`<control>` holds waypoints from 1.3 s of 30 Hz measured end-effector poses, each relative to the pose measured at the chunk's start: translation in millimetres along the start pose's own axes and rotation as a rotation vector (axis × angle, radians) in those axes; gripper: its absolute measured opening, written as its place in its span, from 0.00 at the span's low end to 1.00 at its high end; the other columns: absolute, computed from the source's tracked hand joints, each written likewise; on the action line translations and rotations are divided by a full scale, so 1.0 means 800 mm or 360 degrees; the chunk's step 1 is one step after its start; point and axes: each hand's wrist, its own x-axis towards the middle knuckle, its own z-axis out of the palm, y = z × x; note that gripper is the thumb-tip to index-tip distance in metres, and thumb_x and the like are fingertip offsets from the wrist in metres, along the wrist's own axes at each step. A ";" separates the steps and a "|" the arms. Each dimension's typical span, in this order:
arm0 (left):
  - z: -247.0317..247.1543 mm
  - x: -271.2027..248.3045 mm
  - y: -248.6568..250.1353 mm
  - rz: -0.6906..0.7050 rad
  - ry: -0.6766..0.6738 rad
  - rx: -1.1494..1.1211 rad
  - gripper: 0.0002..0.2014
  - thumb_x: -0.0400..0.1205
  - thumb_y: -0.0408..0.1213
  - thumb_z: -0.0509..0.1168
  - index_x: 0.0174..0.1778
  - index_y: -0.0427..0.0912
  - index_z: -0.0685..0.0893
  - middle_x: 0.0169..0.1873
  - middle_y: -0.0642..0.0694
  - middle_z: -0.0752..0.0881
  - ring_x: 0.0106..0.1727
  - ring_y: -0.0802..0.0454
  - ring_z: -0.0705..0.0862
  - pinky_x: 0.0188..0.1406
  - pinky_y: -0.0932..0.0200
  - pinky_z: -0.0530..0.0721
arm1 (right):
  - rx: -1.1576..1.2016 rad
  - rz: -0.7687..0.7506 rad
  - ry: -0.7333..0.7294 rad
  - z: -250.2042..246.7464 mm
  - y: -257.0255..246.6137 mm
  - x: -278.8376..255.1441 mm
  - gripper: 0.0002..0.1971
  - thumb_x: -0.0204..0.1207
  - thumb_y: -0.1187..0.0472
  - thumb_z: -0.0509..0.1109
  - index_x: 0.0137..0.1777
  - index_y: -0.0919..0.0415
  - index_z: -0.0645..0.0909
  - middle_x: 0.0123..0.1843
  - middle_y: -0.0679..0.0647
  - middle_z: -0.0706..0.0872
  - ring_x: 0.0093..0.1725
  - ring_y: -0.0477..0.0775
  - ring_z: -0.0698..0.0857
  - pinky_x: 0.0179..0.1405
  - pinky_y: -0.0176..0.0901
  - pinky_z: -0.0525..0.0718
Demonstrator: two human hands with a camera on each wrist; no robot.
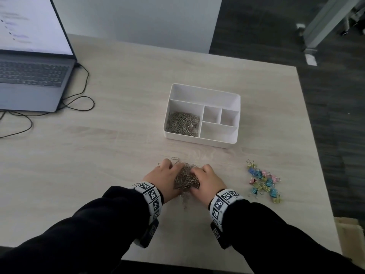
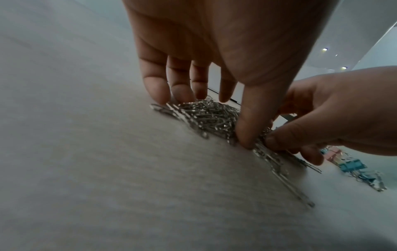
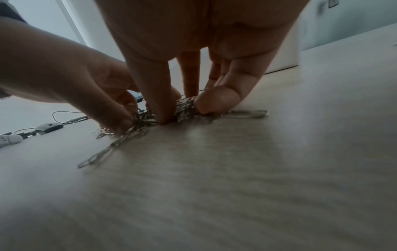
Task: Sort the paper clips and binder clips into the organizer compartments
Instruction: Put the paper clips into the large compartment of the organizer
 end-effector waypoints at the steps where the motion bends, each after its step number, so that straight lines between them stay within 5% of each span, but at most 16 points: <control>1: -0.001 0.002 0.001 0.0037 0.0007 -0.0009 0.35 0.71 0.54 0.70 0.74 0.60 0.65 0.59 0.45 0.72 0.55 0.40 0.83 0.56 0.48 0.84 | -0.0003 -0.0003 -0.0015 -0.002 -0.002 0.002 0.24 0.72 0.56 0.72 0.69 0.51 0.76 0.61 0.55 0.73 0.53 0.61 0.83 0.56 0.49 0.83; 5: -0.008 0.011 0.003 0.0055 -0.0029 -0.0002 0.20 0.75 0.43 0.64 0.64 0.54 0.74 0.57 0.44 0.76 0.52 0.37 0.84 0.50 0.50 0.83 | -0.0029 0.0001 -0.0082 -0.009 -0.001 0.009 0.17 0.75 0.59 0.68 0.64 0.53 0.79 0.59 0.55 0.77 0.55 0.60 0.82 0.56 0.47 0.81; 14: -0.036 0.038 -0.011 0.0024 -0.0142 -0.0252 0.11 0.73 0.36 0.66 0.49 0.49 0.87 0.48 0.49 0.88 0.52 0.49 0.84 0.52 0.61 0.80 | 0.0204 0.0130 -0.0078 -0.029 0.004 0.023 0.09 0.73 0.62 0.70 0.52 0.56 0.87 0.49 0.51 0.83 0.51 0.53 0.83 0.54 0.39 0.78; 19: -0.061 0.047 -0.019 0.0048 -0.0166 -0.0502 0.05 0.72 0.37 0.72 0.42 0.50 0.89 0.38 0.53 0.89 0.32 0.68 0.83 0.41 0.66 0.84 | 0.0444 0.0136 -0.0061 -0.041 -0.002 0.033 0.06 0.71 0.62 0.73 0.42 0.48 0.86 0.47 0.50 0.85 0.44 0.52 0.85 0.51 0.47 0.86; 22: -0.085 0.059 -0.023 0.0006 -0.0104 -0.0756 0.06 0.73 0.35 0.74 0.35 0.52 0.87 0.31 0.55 0.88 0.24 0.66 0.82 0.32 0.65 0.87 | 0.0570 0.0143 0.0026 -0.056 -0.010 0.045 0.06 0.72 0.61 0.74 0.40 0.46 0.85 0.44 0.49 0.87 0.40 0.53 0.87 0.49 0.54 0.88; 25: -0.120 0.072 -0.023 -0.0023 0.0013 -0.0867 0.06 0.75 0.37 0.74 0.36 0.53 0.85 0.32 0.53 0.89 0.27 0.59 0.86 0.33 0.59 0.90 | 0.0740 0.0188 0.0119 -0.080 -0.024 0.060 0.07 0.75 0.61 0.73 0.39 0.48 0.85 0.37 0.49 0.89 0.32 0.54 0.89 0.39 0.55 0.91; 28: -0.155 0.093 -0.021 -0.0023 0.0158 -0.0968 0.03 0.76 0.37 0.74 0.39 0.50 0.86 0.34 0.50 0.90 0.32 0.52 0.89 0.37 0.54 0.91 | 0.0840 0.0181 0.0180 -0.106 -0.042 0.077 0.05 0.77 0.60 0.73 0.42 0.49 0.85 0.36 0.50 0.89 0.30 0.48 0.89 0.32 0.43 0.90; 33: -0.188 0.139 -0.022 -0.0092 0.0426 -0.0950 0.03 0.72 0.38 0.74 0.37 0.50 0.86 0.33 0.52 0.89 0.34 0.51 0.89 0.42 0.48 0.91 | 0.0916 0.0189 0.0271 -0.131 -0.063 0.118 0.03 0.78 0.59 0.73 0.43 0.50 0.85 0.37 0.50 0.89 0.29 0.46 0.88 0.36 0.50 0.91; 39: -0.196 0.164 -0.019 -0.0126 0.0446 -0.0662 0.04 0.73 0.40 0.71 0.42 0.52 0.88 0.35 0.57 0.87 0.42 0.54 0.87 0.46 0.57 0.87 | 0.0832 0.0191 0.0289 -0.133 -0.065 0.145 0.03 0.76 0.58 0.74 0.43 0.48 0.86 0.35 0.51 0.90 0.32 0.53 0.90 0.40 0.54 0.91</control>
